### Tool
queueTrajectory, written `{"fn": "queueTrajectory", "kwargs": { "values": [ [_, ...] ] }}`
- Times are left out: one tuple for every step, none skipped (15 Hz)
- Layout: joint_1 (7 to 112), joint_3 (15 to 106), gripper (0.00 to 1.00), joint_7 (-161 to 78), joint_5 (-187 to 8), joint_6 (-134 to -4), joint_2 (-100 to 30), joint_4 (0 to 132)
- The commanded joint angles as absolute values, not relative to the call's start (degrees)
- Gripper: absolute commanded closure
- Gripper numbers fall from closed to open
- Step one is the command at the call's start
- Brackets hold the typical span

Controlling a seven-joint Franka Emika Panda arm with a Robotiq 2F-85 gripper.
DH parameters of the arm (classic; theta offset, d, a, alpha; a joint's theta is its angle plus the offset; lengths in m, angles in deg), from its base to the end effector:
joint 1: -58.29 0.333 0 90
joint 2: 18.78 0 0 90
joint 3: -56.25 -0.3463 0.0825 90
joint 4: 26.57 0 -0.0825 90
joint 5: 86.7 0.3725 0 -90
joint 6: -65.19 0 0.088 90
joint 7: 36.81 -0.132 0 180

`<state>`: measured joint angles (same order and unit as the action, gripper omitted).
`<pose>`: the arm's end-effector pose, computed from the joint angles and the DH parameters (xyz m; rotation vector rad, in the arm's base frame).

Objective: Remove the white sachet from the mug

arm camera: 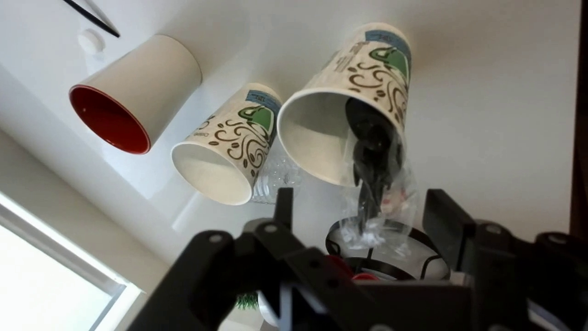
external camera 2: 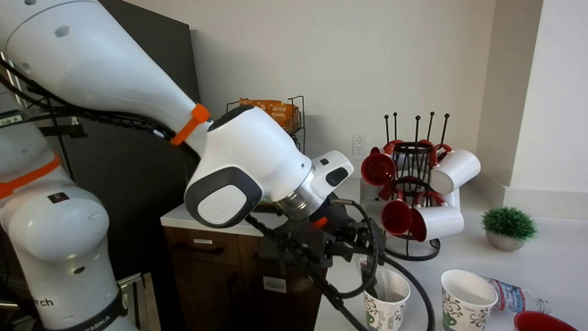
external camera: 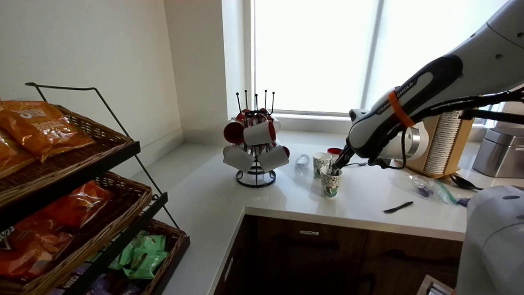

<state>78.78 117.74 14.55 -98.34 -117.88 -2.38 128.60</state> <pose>0.3533 -0.2818 0.3665 2.6596 0.4337 0.8199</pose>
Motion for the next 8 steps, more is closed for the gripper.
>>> {"fn": "queueTrajectory", "kwargs": {
  "values": [
    [84.03, 124.02, 0.33, 17.89, -98.52, -119.58, -1.37, 129.45],
    [85.30, 125.47, 0.36, 18.17, -98.52, -120.09, -1.39, 129.46],
    [86.21, 126.63, 0.43, 18.49, -98.71, -120.16, -1.26, 129.43],
    [87.40, 128.02, 0.54, 18.88, -98.81, -120.61, -1.12, 129.46],
    [88.50, 129.30, 0.61, 19.17, -98.93, -121.18, -0.84, 129.50],
    [89.63, 130.60, 0.66, 19.35, -99.06, -121.79, -0.30, 129.55],
    [90.66, 131.77, 0.66, 19.51, -99.26, -122.40, 0.16, 129.59],
    [91.80, 133.02, 0.55, 19.70, -99.46, -122.75, 0.65, 129.57]
  ]
}}
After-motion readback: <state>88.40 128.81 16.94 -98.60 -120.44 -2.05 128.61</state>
